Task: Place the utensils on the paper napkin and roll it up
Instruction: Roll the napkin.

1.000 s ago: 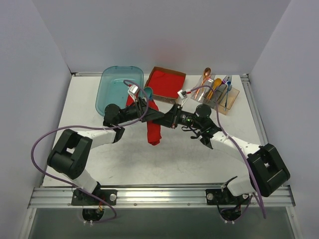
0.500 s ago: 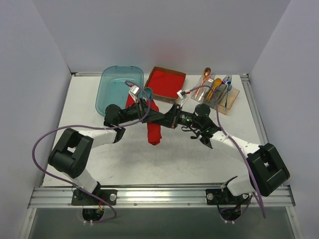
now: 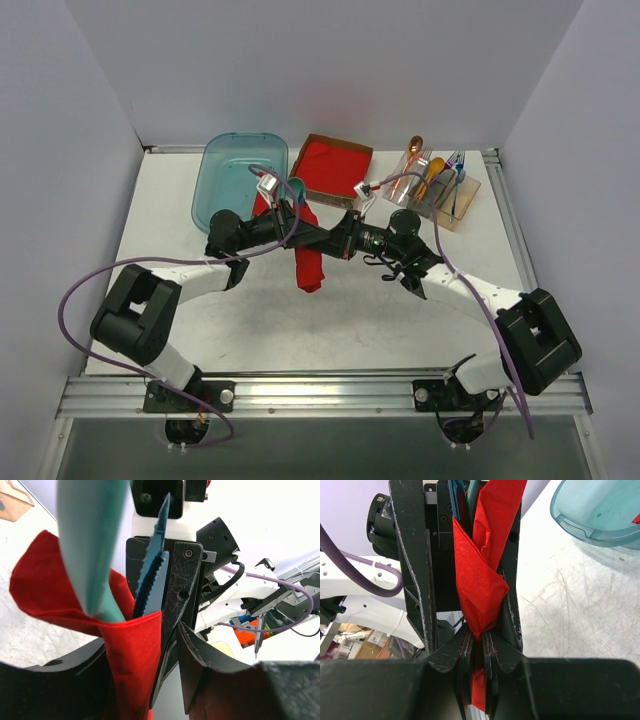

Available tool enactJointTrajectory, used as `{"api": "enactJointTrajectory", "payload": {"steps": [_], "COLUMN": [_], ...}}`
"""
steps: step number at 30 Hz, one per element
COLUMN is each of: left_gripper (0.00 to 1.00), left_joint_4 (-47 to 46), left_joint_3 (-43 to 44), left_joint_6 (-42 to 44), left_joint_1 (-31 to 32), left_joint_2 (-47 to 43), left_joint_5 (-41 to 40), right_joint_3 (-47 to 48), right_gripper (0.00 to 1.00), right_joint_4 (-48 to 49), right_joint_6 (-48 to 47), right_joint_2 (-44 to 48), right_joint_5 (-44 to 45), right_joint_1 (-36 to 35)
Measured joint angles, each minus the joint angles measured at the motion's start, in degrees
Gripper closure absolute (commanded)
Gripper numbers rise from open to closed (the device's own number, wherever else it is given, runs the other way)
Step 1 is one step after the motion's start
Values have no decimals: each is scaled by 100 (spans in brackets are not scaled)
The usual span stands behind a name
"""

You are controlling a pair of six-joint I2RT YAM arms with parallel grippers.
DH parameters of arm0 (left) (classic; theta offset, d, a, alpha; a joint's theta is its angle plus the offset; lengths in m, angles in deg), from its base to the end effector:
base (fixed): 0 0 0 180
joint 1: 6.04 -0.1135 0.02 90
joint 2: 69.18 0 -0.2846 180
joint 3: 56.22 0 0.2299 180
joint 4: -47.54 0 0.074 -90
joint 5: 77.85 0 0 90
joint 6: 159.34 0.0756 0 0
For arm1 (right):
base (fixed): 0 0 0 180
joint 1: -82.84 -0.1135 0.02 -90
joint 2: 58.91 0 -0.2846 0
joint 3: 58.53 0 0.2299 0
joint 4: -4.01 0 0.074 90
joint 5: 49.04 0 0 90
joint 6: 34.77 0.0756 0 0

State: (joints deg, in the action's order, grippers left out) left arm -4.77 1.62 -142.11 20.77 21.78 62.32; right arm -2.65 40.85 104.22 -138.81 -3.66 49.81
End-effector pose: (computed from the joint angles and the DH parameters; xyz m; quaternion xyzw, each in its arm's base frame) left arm 0.2710 -0.2020 0.3127 0.1133 0.6180 -0.7223 0.2890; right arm 0.2265 0.2106 0.3285 -0.2137 0.6127 0.6532 0.3903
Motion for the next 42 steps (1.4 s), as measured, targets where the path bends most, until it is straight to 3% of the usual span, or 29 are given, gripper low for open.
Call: {"api": "enactJointTrajectory", "payload": {"steps": [11, 15, 23, 27, 31, 39, 42], "left_gripper": [39, 53, 62, 76, 97, 97, 98], "left_joint_4": [-437, -549, -531, -83, 835, 2017, 2011], "left_joint_3": [-177, -188, -199, -199, -197, -35, -35], "left_joint_6": [-426, -570, -501, -149, 442, 1158, 1132], "left_joint_1": [-127, -173, -173, -173, -138, -87, -85], "left_joint_2": [2, 42, 79, -33, -411, -750, -686], "left_joint_5": [-302, -363, -391, -450, -601, -758, -748], "right_joint_3": [-13, -33, -48, -48, -48, -48, -48], "right_gripper": [100, 100, 100, 100, 100, 100, 86], "right_joint_4": [-2, 0, 0, -61, -162, -260, -343], "right_joint_6": [-44, -63, -68, -94, -125, -166, -199], "right_joint_2": [2, 7, 55, 55, 55, 52, 52], "right_joint_5": [28, 35, 33, 39, 57, 122, 149], "right_joint_1": [0, 0, 0, 0, -7, -33, -35]}}
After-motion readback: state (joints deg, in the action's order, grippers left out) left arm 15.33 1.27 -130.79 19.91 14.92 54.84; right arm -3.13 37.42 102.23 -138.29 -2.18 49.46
